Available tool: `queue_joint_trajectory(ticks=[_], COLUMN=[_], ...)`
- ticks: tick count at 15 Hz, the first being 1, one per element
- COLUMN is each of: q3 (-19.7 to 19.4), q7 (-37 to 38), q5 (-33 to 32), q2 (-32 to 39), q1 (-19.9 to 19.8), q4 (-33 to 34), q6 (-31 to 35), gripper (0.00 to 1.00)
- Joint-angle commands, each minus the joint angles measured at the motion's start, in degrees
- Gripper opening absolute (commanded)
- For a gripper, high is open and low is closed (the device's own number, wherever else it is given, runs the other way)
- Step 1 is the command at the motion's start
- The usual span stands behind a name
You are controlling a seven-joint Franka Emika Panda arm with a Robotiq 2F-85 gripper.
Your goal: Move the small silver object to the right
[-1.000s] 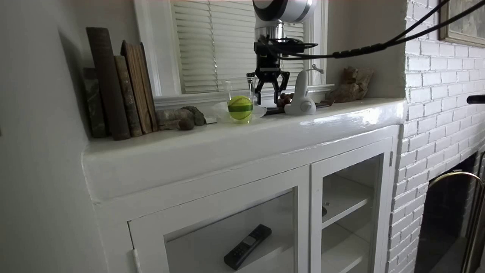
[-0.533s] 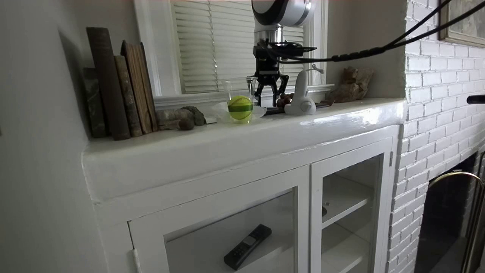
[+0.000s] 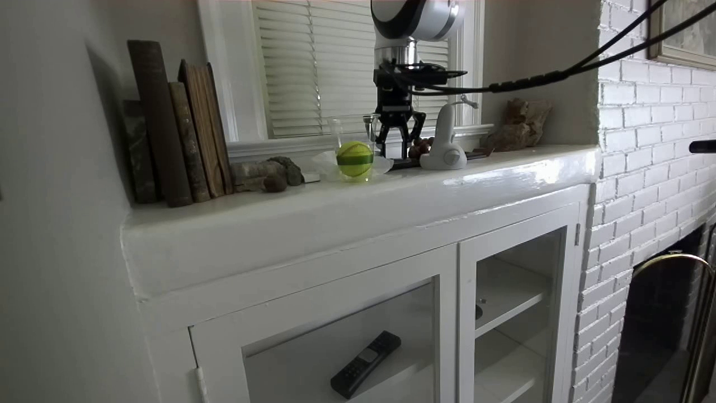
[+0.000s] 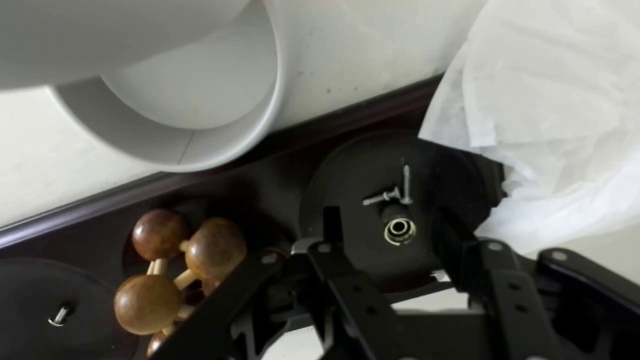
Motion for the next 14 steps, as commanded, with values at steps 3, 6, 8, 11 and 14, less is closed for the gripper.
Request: queue_joint_trajectory(ticks=[3, 6, 8, 11, 14], q3=[-0.9, -0.9, -1.0, -1.0, -1.0], q7=[-0.5, -0.6, -0.5, -0.6, -0.5], q5=[0.0, 0.0, -0.1, -0.2, -0.4], q2=[1.5, 1.6, 1.6, 1.4, 0.9], q1=[0.8, 0.8, 0.8, 0.8, 1.0], q4=[1.6, 1.6, 1.6, 1.6, 1.8], q6=[0.4, 0.4, 0.5, 0.5, 0.6], gripper=[0.43, 0.37, 0.29, 0.14, 0.04])
